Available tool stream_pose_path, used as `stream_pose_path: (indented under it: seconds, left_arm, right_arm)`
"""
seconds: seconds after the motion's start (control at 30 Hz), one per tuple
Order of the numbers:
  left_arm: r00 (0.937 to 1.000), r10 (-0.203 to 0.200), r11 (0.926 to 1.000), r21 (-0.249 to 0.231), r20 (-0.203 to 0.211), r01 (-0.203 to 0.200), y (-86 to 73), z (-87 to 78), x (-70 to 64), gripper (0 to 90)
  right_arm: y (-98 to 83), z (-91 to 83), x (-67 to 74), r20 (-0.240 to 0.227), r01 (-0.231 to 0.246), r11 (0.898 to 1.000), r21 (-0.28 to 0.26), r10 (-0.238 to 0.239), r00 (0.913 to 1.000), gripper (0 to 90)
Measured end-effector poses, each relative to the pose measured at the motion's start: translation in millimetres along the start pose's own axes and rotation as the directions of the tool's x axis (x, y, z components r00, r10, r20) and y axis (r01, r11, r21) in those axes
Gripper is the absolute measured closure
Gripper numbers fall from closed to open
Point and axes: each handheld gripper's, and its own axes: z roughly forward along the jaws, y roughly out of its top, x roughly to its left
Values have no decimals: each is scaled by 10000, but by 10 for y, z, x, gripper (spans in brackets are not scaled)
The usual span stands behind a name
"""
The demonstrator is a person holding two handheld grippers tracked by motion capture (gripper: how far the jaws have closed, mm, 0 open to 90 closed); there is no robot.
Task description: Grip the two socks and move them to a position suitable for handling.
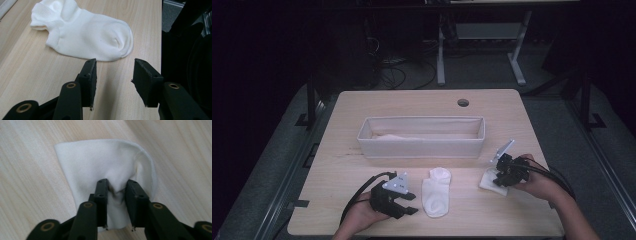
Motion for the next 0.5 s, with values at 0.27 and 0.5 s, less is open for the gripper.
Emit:
stream_pose_path:
  seconds: [0.27, 0.5]
  left_arm:
    - [9999, -99, 9999, -73, -30, 99, -16, -16, 9, 535]
    - [9998, -191, 9997, -139, -63, 190, -27, -30, 21, 534]
  right_arm:
    - [20, -3, 39, 82, 116, 9999, 108, -117, 9999, 816]
    - [24, -56, 28, -225, 35, 9999, 149, -32, 9997, 823]
